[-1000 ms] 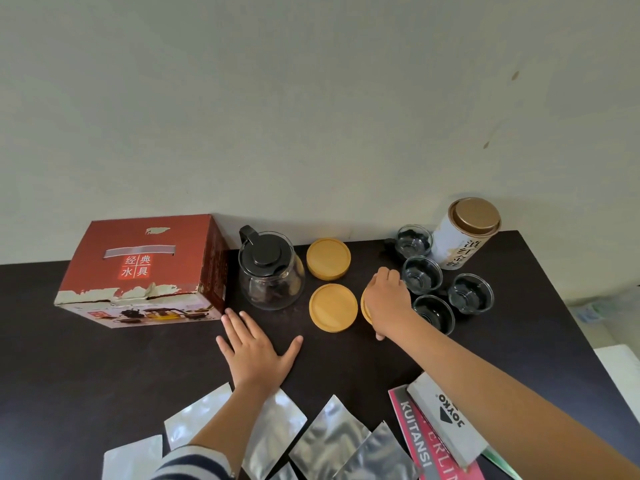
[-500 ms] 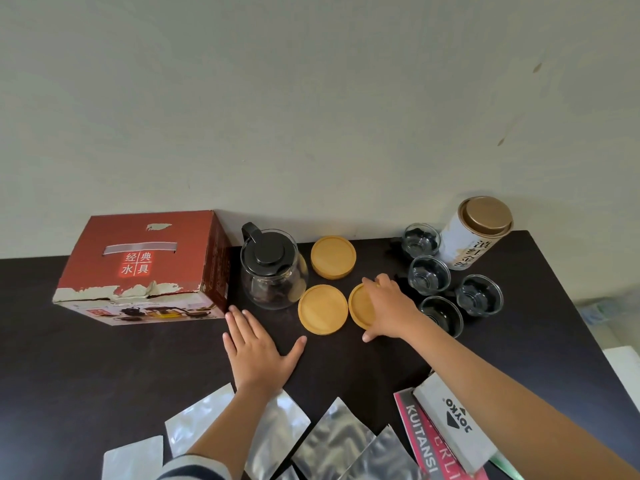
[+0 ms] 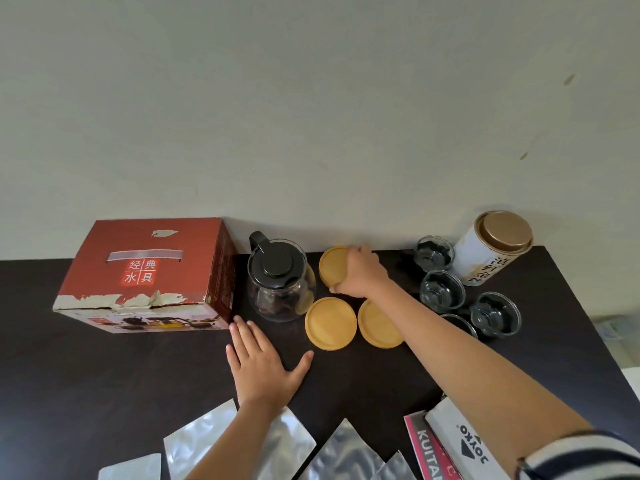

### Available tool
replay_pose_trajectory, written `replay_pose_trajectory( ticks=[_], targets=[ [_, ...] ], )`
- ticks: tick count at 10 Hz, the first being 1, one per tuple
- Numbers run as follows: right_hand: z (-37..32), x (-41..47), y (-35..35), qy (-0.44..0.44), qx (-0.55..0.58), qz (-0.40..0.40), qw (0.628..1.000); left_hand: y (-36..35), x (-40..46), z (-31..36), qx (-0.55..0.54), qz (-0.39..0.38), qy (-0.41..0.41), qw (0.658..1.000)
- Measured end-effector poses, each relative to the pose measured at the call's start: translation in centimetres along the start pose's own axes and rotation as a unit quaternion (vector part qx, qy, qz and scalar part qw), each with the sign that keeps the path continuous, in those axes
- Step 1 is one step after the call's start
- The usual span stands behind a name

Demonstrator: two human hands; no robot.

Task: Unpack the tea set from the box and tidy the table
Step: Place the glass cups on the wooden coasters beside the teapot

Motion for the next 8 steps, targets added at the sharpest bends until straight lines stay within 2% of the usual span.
replay_pose_trajectory(
  ticks=[2,5,8],
  targets=[
    [-2.1,0.5,-1.5,-0.039,0.021,0.023,0.999,0.1,0.1,-0.1,-0.003,0.0,0.0,1.0],
    [-1.4,-0.2,-0.4,-0.011,0.023,0.009,1.0,0.2,0.1,-0.2,-0.008,0.003,0.0,1.0],
    [3.3,0.0,2.6,-0.051,-0.09,0.019,0.994,0.3,0.0,-0.3,-0.008,0.002,0.002,1.0]
  ],
)
Point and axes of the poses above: each hand's wrist, its own x-axis towards the middle knuckle, its own y-axis out of the back of the hand, z = x × y, the point moved 5 cm from there along x, towards the middle knuckle, and after that the axes turned 9 degrees about -y, right-handed, at the moved point
